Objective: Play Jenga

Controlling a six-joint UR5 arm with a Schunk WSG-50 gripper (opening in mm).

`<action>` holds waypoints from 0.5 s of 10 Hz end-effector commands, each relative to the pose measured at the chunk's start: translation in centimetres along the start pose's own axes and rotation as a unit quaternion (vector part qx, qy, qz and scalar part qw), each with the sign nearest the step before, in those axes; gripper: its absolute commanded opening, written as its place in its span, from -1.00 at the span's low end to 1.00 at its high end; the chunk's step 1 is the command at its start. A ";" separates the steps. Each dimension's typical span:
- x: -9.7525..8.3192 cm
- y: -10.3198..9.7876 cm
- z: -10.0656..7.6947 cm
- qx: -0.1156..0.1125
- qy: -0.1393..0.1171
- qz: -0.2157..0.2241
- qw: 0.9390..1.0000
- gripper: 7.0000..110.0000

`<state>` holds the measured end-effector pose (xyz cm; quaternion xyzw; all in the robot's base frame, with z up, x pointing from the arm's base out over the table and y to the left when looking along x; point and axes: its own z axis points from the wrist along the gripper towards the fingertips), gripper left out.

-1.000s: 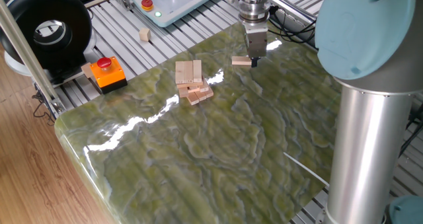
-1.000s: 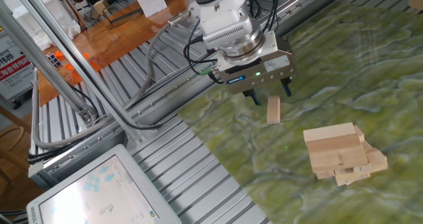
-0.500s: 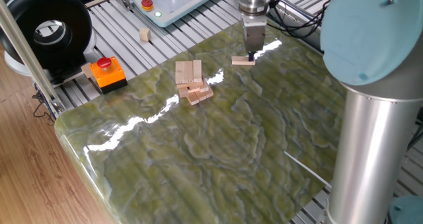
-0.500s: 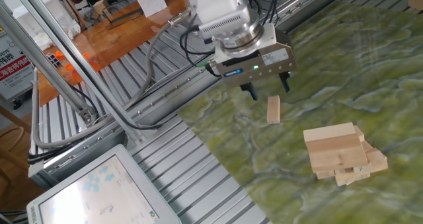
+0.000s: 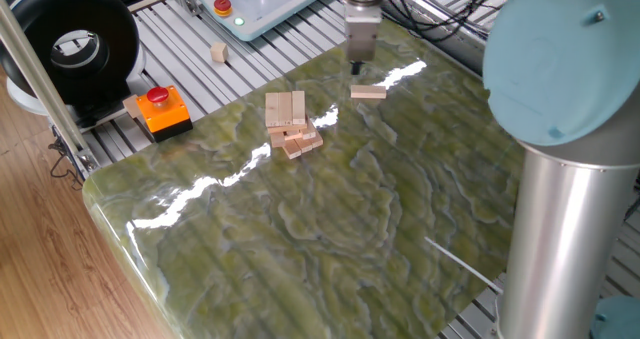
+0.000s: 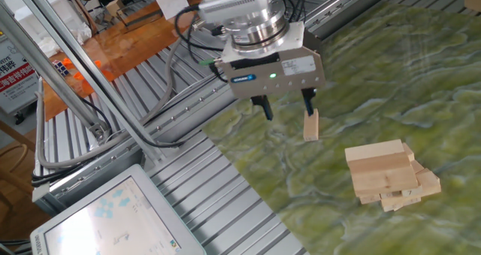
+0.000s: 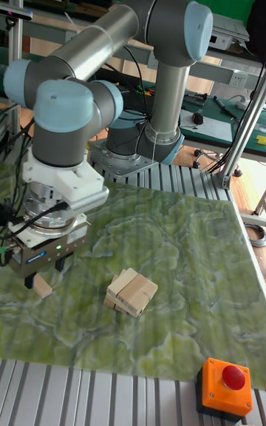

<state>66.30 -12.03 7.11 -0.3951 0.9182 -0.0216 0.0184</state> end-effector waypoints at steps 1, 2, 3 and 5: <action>-5.3 0.1 -0.5 0.003 -0.034 0.031 0.999 0.15; -5.1 -0.6 -0.5 0.018 -0.030 0.044 0.998 -0.28; -3.9 -1.7 -0.6 0.039 -0.011 0.051 0.998 -0.28; -4.2 -1.2 -0.5 0.029 -0.017 0.064 0.997 -0.28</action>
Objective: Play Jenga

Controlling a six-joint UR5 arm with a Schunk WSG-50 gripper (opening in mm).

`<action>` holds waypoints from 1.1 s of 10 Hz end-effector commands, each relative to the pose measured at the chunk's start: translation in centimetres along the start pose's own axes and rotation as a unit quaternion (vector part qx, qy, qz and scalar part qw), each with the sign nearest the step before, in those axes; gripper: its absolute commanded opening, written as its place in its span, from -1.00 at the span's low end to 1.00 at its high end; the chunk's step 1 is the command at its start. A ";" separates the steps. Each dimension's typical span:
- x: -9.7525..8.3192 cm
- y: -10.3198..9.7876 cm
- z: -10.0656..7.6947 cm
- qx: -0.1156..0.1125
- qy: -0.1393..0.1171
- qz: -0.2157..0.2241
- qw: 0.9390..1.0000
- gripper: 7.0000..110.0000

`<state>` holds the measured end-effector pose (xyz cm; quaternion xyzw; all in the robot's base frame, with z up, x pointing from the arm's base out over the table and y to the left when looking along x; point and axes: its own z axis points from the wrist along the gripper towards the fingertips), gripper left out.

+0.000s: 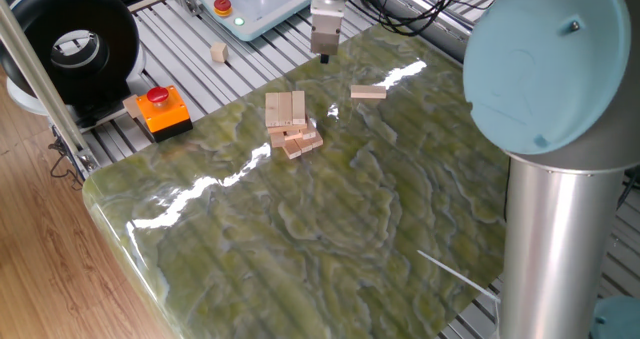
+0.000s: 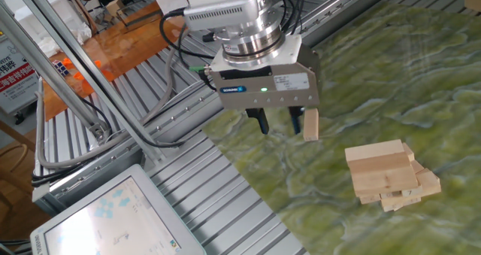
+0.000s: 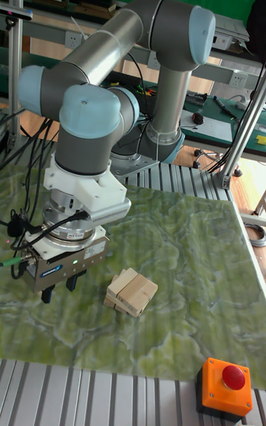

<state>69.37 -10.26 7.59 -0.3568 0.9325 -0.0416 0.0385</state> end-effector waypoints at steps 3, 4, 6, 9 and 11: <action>-1.3 0.5 -0.3 -0.004 -0.016 0.043 0.999 -0.28; -1.1 0.3 -0.3 0.000 -0.012 0.047 0.999 -0.28; -0.8 0.2 -0.4 0.003 -0.009 0.048 0.999 -0.28; -1.0 0.7 -0.4 -0.006 -0.014 0.053 0.998 -0.28; -1.1 1.1 -0.4 -0.015 -0.016 0.050 0.999 -0.28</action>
